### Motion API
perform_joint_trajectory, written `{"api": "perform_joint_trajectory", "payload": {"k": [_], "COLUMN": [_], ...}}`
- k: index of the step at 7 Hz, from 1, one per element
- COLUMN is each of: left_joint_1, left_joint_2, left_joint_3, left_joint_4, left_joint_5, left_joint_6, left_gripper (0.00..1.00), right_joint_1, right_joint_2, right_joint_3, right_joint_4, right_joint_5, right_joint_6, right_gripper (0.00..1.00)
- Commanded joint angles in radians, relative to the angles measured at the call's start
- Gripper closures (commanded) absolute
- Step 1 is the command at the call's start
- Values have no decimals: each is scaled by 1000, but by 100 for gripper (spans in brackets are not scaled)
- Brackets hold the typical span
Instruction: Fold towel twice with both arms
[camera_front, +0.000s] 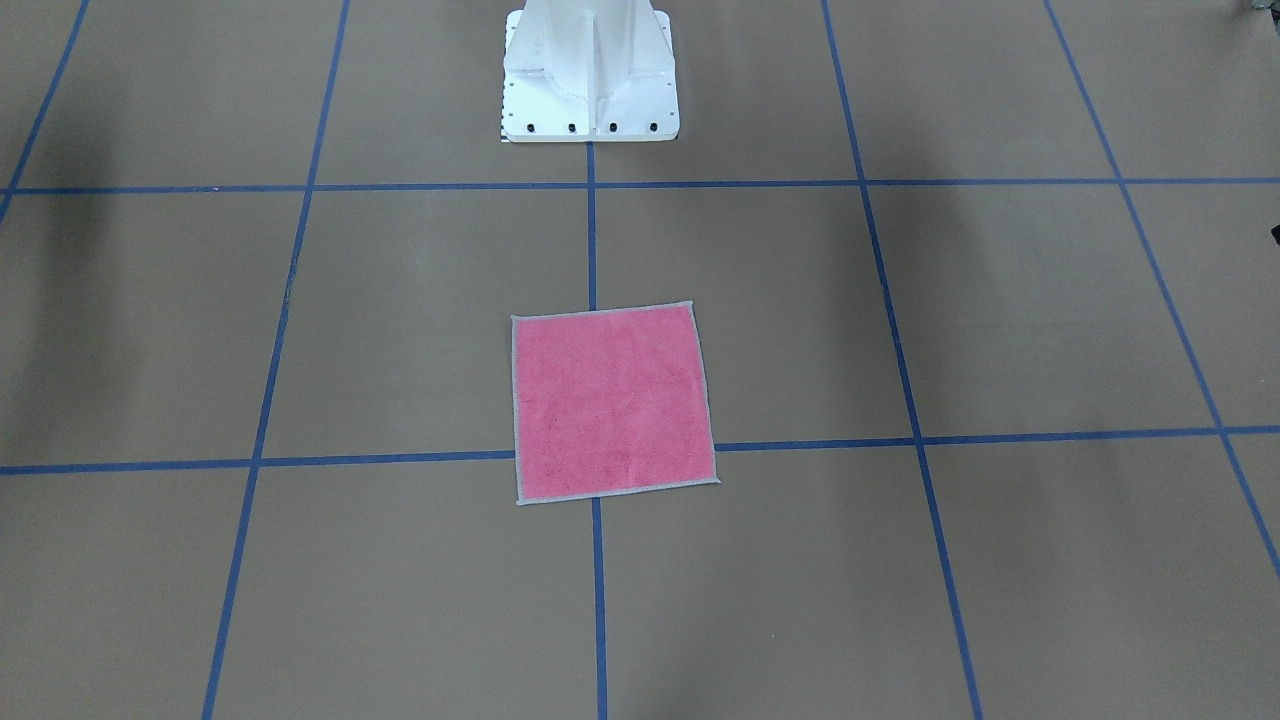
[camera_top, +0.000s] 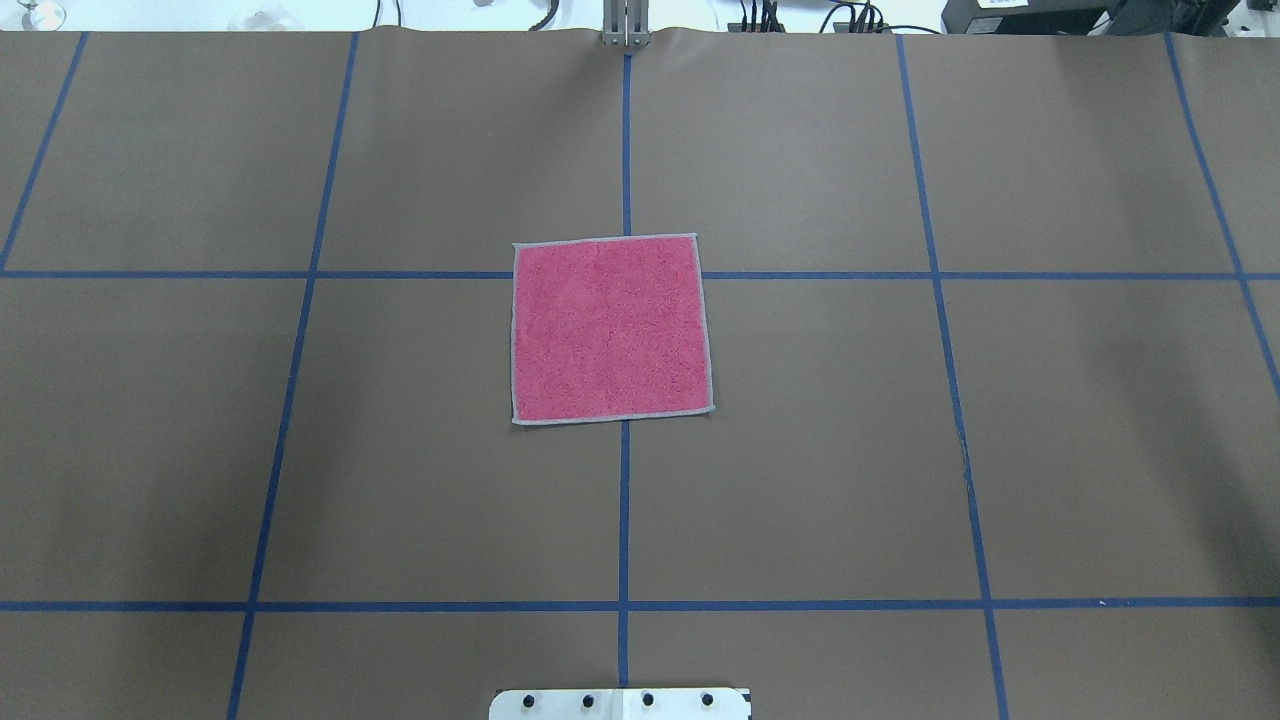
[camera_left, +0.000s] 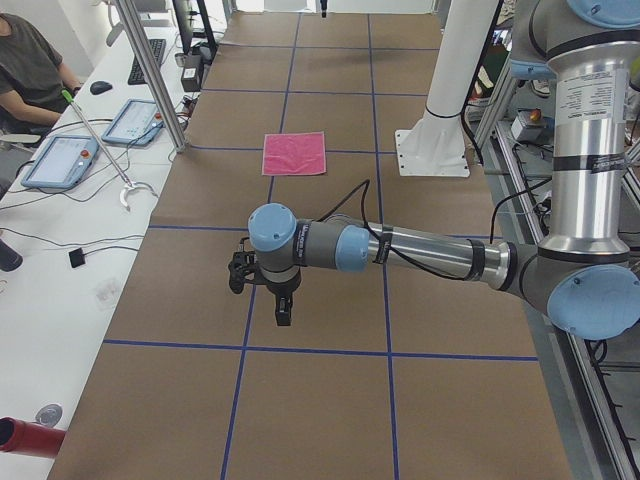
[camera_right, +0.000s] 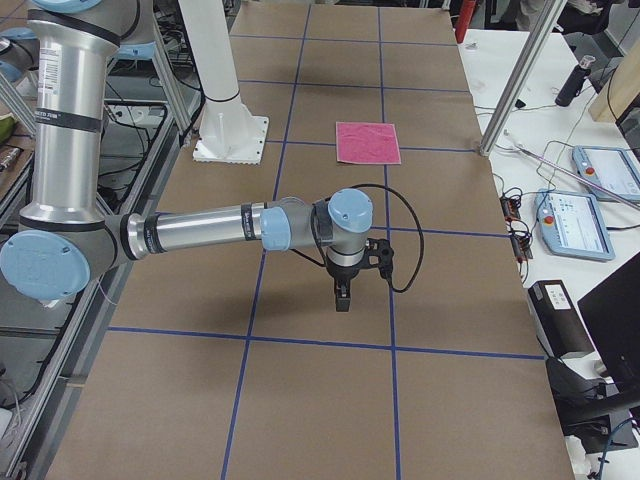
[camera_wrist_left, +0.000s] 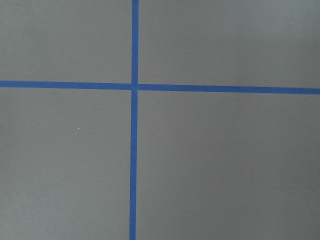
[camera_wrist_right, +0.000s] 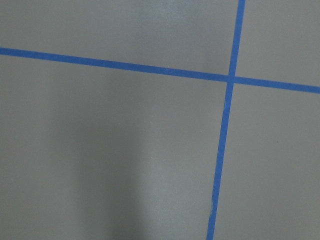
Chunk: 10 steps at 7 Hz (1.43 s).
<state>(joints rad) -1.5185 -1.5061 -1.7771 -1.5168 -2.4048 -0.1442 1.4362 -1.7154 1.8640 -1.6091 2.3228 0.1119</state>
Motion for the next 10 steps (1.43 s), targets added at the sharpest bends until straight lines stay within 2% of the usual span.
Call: {"api": "perform_joint_trajectory", "payload": {"k": [1,4,7,9,10], "left_joint_1": [-15,-14,-11,-8,-6], "left_joint_2": [7,85,92,92,90], "left_joint_3": [-8,-53,-76,-73,-73], "left_joint_4": [-2,-14,-11,-16,-32], "left_joint_5": [6,-7,-7,-8,-8], "left_joint_6": [5,2,-1,6,6], "left_gripper": [0,0,0,0,0], "right_joint_1": [9,7,6,-35,-95], "right_joint_2": [-6,23,5,-9,2], "right_joint_3": [-3,3,-22,-28,-14], "right_joint_4": [0,3,18,128,135], "right_joint_5": [1,-6,6,97,125], "right_joint_6": [0,2,2,30,173], "right_gripper": [0,0,0,0,0]}}
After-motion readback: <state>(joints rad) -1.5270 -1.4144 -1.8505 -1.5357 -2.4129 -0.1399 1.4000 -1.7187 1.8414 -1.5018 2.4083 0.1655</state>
